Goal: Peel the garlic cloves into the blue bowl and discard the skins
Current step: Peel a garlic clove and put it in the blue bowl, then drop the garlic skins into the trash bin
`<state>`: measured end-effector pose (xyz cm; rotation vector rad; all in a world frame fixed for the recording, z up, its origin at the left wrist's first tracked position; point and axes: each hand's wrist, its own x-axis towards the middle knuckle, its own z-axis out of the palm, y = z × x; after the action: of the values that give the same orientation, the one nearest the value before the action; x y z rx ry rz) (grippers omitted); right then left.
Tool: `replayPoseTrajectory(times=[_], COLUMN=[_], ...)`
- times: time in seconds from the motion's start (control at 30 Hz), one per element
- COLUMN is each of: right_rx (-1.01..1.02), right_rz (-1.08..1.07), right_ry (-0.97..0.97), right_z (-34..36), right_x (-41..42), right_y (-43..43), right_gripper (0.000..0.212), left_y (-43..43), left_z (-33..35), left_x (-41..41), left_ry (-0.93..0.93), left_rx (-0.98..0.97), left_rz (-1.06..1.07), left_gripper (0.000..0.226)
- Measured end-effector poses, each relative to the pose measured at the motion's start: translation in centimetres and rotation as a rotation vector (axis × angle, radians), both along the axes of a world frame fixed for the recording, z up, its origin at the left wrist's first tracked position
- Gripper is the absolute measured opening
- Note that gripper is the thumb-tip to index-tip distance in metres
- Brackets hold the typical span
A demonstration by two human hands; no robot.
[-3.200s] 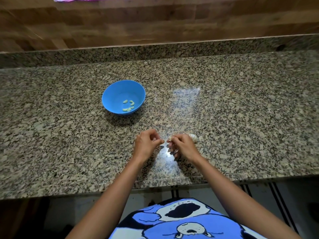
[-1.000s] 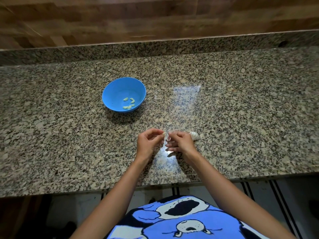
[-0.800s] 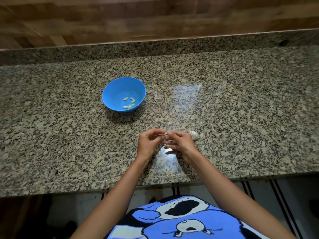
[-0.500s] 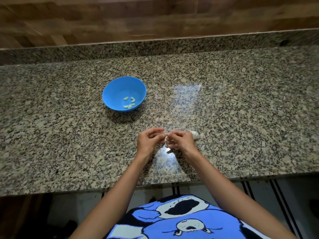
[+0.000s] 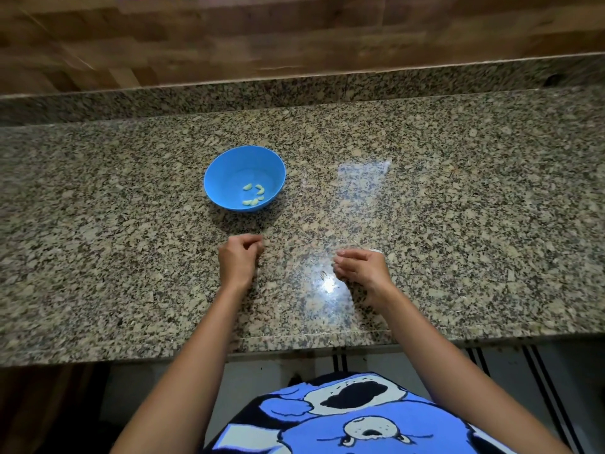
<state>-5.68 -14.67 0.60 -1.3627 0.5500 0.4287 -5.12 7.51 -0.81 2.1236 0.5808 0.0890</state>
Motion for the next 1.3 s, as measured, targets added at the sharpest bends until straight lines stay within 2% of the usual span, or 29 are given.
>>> replayPoseTrajectory(times=[0.1, 0.2, 0.33, 0.47, 0.6, 0.67, 0.83, 0.93, 1.07, 1.13, 1.17, 1.2, 1.23, 1.3], right_rx=[0.006, -0.021, -0.043, 0.002, 0.045, 0.041, 0.034, 0.057, 0.050, 0.043, 0.037, 0.030, 0.028, 0.031], right_rz=[-0.034, -0.069, -0.106, -0.126, -0.137, -0.109, -0.059, -0.070, -0.071, -0.071, -0.055, -0.025, 0.012, 0.121], right_ry=[0.015, 0.024, 0.057, 0.078, 0.067, 0.070, 0.084, 0.115, 0.121, 0.102, 0.090, 0.078, 0.067, 0.049], right_z=[0.0, -0.2, -0.6, -0.3, 0.0, 0.2, 0.3, 0.1, -0.4, -0.6, -0.7, -0.7, -0.7, -0.2], right_x=[0.0, -0.1, -0.3, -0.6, -0.9, -1.2, -1.9, -2.3, -3.0, -3.3, -3.5, -3.6, -3.7, -3.8], right_y=[-0.2, -0.4, -0.9, -1.2, -1.1, -0.8, 0.4, 1.0, 2.3, 3.0, 3.4, 3.8, 4.4, 5.9], right_gripper=[0.016, 0.017, 0.017, 0.015, 0.016, 0.015, 0.019, 0.021, 0.021, 0.020, 0.019, 0.019, 0.019, 0.019], left_y=[-1.3, -4.2, -7.5, -9.5, -8.6, -7.4, -4.7, -4.3, -4.6, -4.9, -4.9, -4.8, -4.1, -1.6], left_z=[0.4, -0.1, -1.5, -2.7, -3.3, -3.1, -3.4, -3.5, -2.6, -1.8, -1.1, -0.1, 0.7, 2.1], left_x=[-0.3, -0.1, 0.1, -2.6, -5.0, -5.6, -6.6, -6.9, -7.0, -7.4, -7.7, -8.0, -8.1, -8.3], left_ry=[-0.115, -0.097, -0.081, -0.216, -0.281, -0.362, -0.520, -0.495, -0.374, -0.164, -0.057, 0.055, 0.140, 0.257], left_rx=[0.120, 0.161, 0.355, 0.487, 0.613, 0.632, 0.729, 0.799, 0.819, 0.776, 0.698, 0.515, 0.193, -0.599], left_rz=[-0.053, -0.307, -0.454, -0.707, -0.899, -0.935, -1.022, -1.019, -0.970, -0.858, -0.722, -0.553, -0.318, 0.109], left_gripper=[0.024, 0.027, 0.031, 0.023, 0.044, 0.044, 0.019, 0.028, 0.010, 0.021, 0.016, 0.008, 0.005, 0.006])
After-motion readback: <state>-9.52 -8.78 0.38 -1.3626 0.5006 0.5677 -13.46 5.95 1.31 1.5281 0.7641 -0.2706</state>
